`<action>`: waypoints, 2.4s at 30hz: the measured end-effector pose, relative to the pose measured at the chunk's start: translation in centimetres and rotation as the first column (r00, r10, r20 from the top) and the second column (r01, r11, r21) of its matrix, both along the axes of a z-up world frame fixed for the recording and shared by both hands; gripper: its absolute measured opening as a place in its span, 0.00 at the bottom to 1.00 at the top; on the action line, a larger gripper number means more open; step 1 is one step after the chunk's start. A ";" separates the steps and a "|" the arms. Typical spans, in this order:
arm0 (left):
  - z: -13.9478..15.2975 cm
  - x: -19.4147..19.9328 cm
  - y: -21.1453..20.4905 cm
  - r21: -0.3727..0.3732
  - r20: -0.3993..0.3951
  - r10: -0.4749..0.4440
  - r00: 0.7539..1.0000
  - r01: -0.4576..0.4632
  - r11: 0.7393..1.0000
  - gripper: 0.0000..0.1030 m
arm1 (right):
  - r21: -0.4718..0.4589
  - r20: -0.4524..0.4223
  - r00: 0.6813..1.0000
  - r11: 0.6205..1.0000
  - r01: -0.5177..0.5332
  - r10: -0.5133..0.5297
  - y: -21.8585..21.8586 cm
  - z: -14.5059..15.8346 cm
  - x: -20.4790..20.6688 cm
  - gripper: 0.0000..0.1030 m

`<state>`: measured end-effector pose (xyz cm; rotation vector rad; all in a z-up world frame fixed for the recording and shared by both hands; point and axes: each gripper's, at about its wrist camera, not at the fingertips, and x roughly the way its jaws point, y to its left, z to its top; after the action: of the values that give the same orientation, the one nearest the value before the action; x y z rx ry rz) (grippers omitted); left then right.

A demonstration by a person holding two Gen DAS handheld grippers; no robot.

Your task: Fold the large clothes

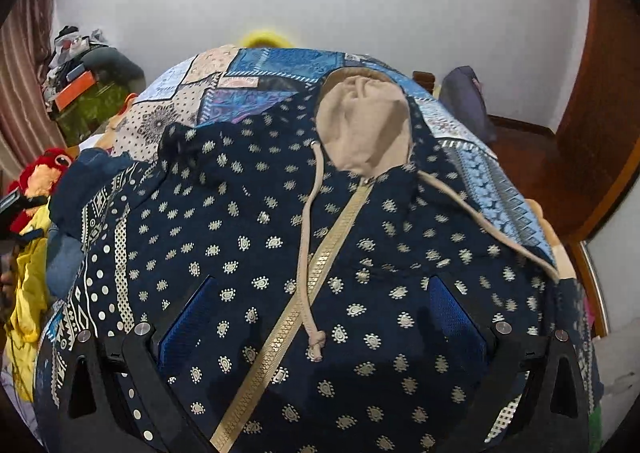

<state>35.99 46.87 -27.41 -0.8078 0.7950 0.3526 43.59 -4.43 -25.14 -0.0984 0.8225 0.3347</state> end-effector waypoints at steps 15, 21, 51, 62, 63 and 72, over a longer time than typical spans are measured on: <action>6.2 3.8 -1.7 0.393 -0.076 0.074 0.994 -0.038 0.919 0.00 | 0.011 0.000 1.000 1.000 0.015 -0.015 -1.5 2.2 -1.4 1.00; 17.1 3.3 -7.8 0.540 0.062 -0.094 0.994 0.046 0.841 0.00 | 0.031 0.026 0.999 0.999 0.037 -0.038 -3.9 4.7 -3.2 1.00; -1.7 4.1 2.6 -0.002 -0.059 -0.029 0.998 0.029 1.000 0.40 | -0.046 -0.074 0.997 0.999 -0.021 0.018 -1.8 0.0 -2.2 1.00; 10.6 4.4 -5.4 0.556 -0.070 -0.035 0.997 0.069 0.828 0.03 | -0.015 -0.049 0.999 1.000 -0.022 0.021 -2.7 2.2 -3.9 1.00; 12.3 4.4 -6.4 0.565 -0.044 -0.069 0.997 0.082 0.821 0.03 | -0.009 -0.044 0.999 1.000 -0.024 0.024 -2.8 2.6 -4.2 1.00; 21.0 7.3 -22.9 0.589 0.085 -0.457 0.885 0.326 0.740 0.03 | 0.063 -0.026 0.999 0.997 -0.036 0.037 -4.9 5.9 -7.7 1.00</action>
<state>43.32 24.00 -6.40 -0.1008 0.5791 0.0916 35.92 -9.32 -19.22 -0.0502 0.8376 0.3968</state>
